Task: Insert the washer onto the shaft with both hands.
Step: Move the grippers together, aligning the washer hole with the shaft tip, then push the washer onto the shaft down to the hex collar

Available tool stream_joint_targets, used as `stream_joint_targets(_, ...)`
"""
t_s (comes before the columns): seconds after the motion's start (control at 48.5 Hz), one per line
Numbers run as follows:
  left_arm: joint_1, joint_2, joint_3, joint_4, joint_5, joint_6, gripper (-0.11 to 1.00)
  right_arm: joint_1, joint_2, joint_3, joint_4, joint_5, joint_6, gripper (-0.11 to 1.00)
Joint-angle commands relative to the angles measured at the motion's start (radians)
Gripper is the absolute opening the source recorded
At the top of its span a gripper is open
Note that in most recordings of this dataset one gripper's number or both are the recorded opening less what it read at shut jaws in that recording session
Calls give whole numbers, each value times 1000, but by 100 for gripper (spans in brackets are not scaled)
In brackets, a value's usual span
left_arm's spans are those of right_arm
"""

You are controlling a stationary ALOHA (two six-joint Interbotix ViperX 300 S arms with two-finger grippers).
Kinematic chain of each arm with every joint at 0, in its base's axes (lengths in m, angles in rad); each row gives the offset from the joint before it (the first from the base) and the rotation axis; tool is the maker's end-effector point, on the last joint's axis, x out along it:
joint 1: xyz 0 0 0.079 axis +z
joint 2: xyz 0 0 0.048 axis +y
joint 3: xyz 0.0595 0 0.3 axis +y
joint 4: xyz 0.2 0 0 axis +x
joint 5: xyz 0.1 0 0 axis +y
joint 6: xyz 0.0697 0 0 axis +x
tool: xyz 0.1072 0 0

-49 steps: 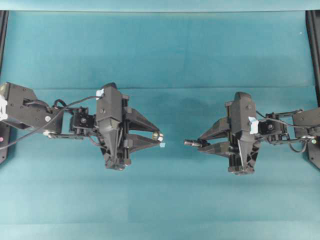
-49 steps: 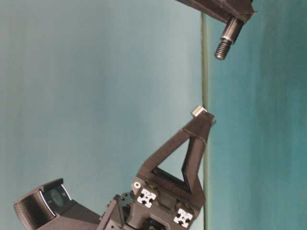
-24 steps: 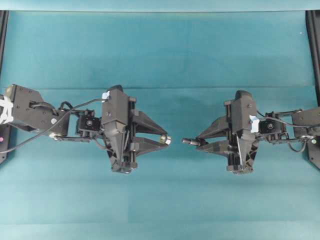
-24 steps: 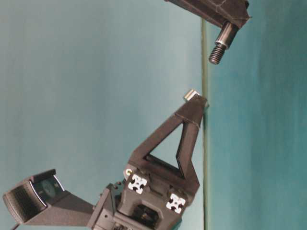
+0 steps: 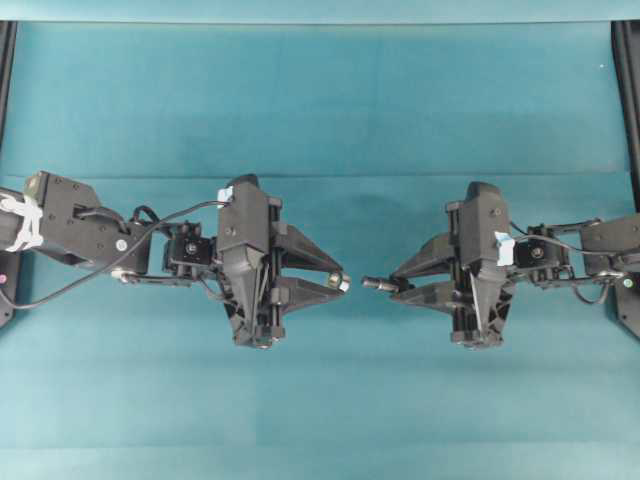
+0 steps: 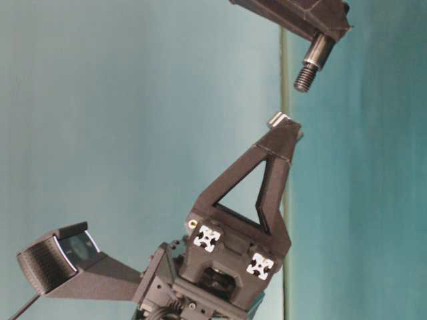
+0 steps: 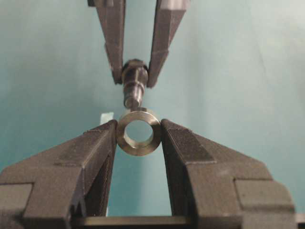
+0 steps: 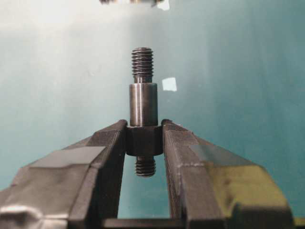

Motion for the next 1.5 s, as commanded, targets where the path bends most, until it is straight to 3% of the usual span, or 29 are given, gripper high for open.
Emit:
stream_joint_targets(0.0, -2, -2, -14, 2, -11, -2, 37, -2, 6, -17, 2, -21, 5, 0)
stream_joint_targets(1.484, -3, 97, -94, 2, -3, 3, 37, 8, 55, -48, 3, -84, 5, 0)
